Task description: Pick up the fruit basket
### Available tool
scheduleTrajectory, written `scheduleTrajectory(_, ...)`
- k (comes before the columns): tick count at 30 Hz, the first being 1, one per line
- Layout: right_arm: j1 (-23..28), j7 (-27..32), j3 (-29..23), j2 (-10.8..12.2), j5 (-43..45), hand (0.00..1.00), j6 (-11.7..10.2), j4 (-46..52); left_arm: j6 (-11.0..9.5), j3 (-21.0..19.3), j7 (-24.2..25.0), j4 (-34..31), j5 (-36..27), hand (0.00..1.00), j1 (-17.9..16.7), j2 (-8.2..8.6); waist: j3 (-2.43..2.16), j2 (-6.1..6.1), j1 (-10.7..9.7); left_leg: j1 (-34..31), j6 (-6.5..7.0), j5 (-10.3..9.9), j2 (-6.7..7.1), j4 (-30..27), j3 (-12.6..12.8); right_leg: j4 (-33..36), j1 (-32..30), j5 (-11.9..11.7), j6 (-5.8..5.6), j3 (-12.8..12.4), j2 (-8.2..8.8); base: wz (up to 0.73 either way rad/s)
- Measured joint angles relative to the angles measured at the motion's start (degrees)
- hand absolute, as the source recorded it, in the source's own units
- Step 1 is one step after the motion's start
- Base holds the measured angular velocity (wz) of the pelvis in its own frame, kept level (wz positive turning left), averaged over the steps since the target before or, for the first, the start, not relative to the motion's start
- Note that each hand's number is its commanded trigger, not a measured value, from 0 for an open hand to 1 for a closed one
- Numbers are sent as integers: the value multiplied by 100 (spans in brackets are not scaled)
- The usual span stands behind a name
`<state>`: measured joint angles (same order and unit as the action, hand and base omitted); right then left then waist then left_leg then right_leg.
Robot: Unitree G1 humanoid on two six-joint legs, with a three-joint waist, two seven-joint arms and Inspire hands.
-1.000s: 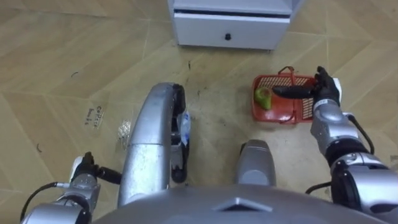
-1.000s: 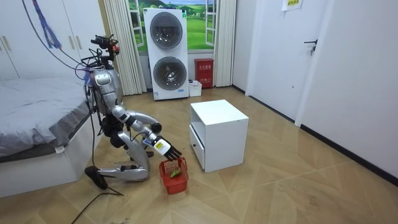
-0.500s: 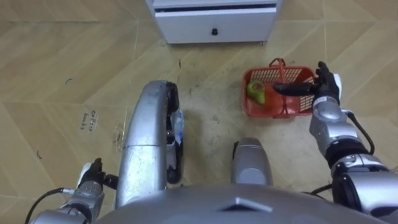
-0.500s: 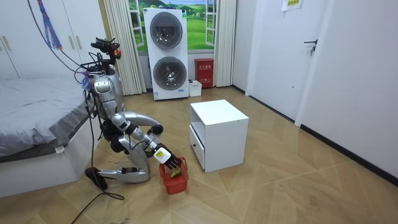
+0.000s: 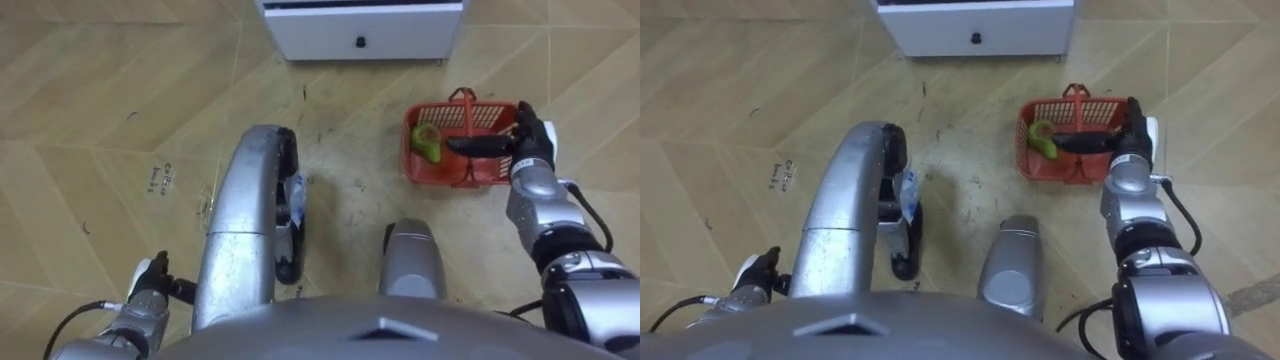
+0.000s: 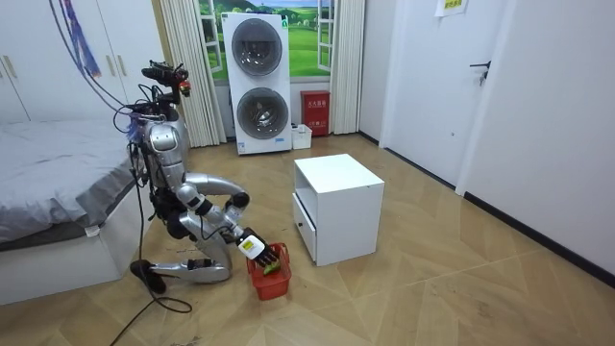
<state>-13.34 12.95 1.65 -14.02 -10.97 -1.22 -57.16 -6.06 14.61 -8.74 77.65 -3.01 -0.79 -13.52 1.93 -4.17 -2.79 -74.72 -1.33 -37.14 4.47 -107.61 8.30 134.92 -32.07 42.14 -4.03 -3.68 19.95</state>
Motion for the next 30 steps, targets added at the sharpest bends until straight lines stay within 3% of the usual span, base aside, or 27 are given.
scheduleTrajectory(4, -152, -87, 176, -134, -59, 0, 3, -329, 74, 95, 222, -1, -259, 0, -5, -17, 13, 48, 53, -115, -58, 32, -31, 31, 39, 36, -143, 6, -8, -13, 14, 4)
scheduleTrajectory(9, -168, -209, 170, -432, -250, 0, 2, -593, 74, 110, 338, -12, -313, 0, 11, -66, 17, 69, 304, -283, -80, 45, -84, 24, 85, 74, -322, 14, -20, -17, 7, 3)
scheduleTrajectory(18, -550, -574, 225, -678, -827, 0, -3, -1140, 95, 130, 607, -1, -413, 0, 29, -150, 32, 126, 679, -374, -17, 76, -81, 36, 208, 94, -410, 16, -25, 1, 96, 4)
scheduleTrajectory(22, -571, -710, 411, -742, -1094, 0, 1, -1206, 242, 130, 707, 2, -414, 0, 22, -201, 56, 162, 829, -383, -1, 83, -80, 36, 229, 94, -412, 16, -25, 2, 117, 0)
scheduleTrajectory(23, -571, -745, 435, -743, -1138, 7, 1, -1225, 256, 130, 716, 1, -414, 0, 14, -202, 66, 147, 859, -386, 1, 84, -76, 34, 238, 95, -408, 16, -25, -8, 118, 0)
scheduleTrajectory(25, -572, -804, 492, -746, -1149, 64, 1, -1292, 256, 136, 729, -2, -415, 0, 17, -202, 59, 158, 912, -385, 1, 84, -76, 34, 237, 95, -403, 16, -25, 15, 117, 0)
scheduleTrajectory(26, -583, -856, 572, -750, -1145, 100, 1, -1393, 258, 137, 759, -2, -414, 0, 26, -202, 64, 149, 947, -386, 1, 84, -76, 34, 238, 95, -399, 16, -25, 30, 118, 0)
scheduleTrajectory(30, -585, -976, 678, -752, -1133, 100, 6, -1567, 306, 139, 832, -3, -414, 0, 27, -202, 65, 148, 971, -408, 14, 93, -86, 34, 233, 95, -404, 16, -25, 66, 122, 3)
